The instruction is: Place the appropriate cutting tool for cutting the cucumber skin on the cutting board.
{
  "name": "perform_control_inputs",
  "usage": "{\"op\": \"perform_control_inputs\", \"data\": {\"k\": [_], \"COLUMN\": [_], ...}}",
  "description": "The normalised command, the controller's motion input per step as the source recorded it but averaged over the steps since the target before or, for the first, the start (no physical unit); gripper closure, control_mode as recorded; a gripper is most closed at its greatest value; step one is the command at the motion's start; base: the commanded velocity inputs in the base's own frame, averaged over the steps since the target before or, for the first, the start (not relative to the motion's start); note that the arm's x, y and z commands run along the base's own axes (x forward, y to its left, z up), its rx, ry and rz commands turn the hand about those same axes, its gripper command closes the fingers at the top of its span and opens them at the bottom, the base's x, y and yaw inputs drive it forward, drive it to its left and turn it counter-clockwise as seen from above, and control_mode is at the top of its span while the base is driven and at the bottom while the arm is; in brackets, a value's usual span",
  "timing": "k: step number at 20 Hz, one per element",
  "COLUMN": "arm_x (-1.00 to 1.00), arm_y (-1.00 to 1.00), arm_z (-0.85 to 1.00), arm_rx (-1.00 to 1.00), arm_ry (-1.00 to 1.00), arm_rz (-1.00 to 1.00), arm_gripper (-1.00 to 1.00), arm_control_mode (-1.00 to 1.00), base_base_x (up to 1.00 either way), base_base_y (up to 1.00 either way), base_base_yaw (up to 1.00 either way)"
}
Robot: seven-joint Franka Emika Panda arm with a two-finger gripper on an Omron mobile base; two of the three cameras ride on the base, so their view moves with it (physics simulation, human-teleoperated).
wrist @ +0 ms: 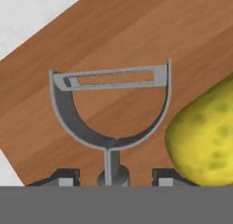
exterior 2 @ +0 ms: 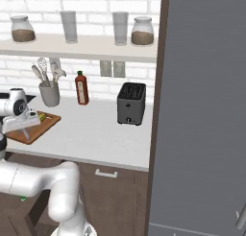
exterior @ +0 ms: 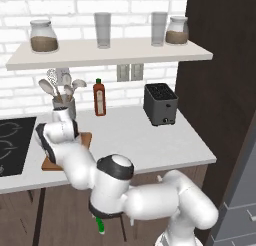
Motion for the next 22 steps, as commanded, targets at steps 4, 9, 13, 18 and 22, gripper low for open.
{"op": "perform_control_inputs", "data": {"k": [4,9,13,18,22], "arm_x": [-0.63,-0.84,-0.67,-0.57,-0.30], "arm_y": [-0.21,-0.54,-0.46,-0.50,-0.69], "arm_z": [0.26,0.69,0.66,0.53,0.24], "arm_rx": [0.00,0.00,0.00,0.00,0.00], "arm_ry": [0.01,0.00,0.00,-0.01,0.00], "arm_rz": [0.00,0.00,0.00,0.00,-0.04], "arm_gripper": [-1.00,-1.00,-1.00,-1.00,-1.00], "arm_control_mode": [-1.00,-1.00,-1.00,-1.00,-1.00], "base_base_x": [0.00,0.00,0.00,0.00,0.00], "base_base_y": [0.00,0.00,0.00,0.00,0.00], "base_base_yaw": [0.00,0.00,0.00,0.00,0.00]}}
